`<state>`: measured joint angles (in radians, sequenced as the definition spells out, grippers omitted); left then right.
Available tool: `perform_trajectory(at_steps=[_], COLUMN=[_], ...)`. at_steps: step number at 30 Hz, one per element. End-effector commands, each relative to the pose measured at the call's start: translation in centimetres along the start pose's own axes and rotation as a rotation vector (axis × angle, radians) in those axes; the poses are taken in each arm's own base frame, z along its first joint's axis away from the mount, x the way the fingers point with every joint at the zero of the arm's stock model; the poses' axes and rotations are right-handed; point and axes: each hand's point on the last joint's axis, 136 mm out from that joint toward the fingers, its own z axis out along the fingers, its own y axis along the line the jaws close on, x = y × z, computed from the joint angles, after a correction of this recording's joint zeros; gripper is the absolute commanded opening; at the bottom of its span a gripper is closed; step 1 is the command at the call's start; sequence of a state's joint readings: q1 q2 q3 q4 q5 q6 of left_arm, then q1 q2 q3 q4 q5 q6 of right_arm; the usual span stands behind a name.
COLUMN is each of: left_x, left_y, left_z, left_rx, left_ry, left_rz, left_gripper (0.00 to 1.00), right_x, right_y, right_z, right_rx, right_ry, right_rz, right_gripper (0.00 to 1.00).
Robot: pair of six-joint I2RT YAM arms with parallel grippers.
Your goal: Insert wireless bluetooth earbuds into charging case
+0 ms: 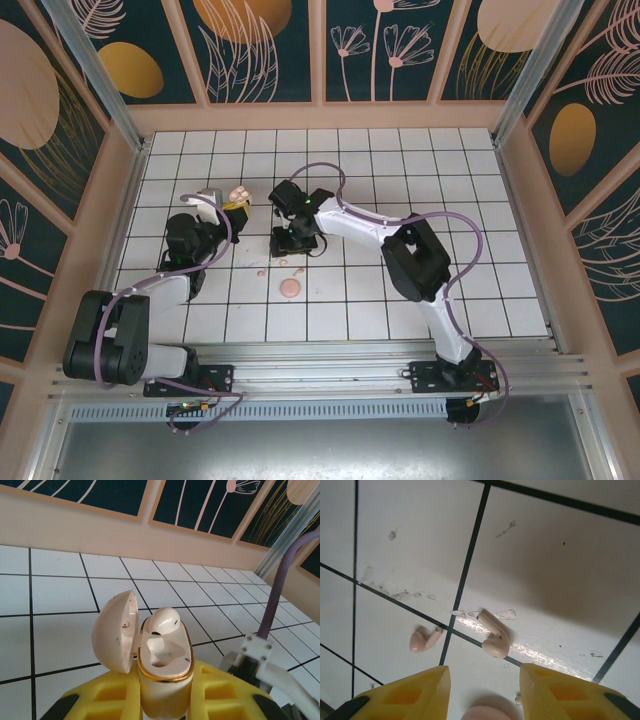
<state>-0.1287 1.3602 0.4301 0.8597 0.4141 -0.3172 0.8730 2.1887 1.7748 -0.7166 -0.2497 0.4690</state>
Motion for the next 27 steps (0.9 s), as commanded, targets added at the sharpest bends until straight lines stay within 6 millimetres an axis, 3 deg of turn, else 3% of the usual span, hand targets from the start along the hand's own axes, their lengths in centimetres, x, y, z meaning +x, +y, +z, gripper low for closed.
perform_trajectory(at_steps=[1, 8, 27], left_x=[-1.4, -1.6, -2.0], left_y=[-0.3, -0.4, -0.7], left_z=[-0.3, -0.4, -0.5], left_rx=[0.011, 0.013, 0.028], left_ry=[-0.049, -0.056, -0.070], left_rz=[0.012, 0.011, 0.009], left_gripper=[0.13, 0.13, 0.13], right_x=[1.0, 2.2, 1.7], right_y=[0.4, 0.0, -2.2], right_z=[1.1, 2.8, 5.0], right_rx=[-0.009, -0.011, 0.073], right_ry=[0.041, 0.071, 0.042], right_rz=[-0.013, -0.005, 0.005], right_gripper=[0.41, 0.40, 0.34])
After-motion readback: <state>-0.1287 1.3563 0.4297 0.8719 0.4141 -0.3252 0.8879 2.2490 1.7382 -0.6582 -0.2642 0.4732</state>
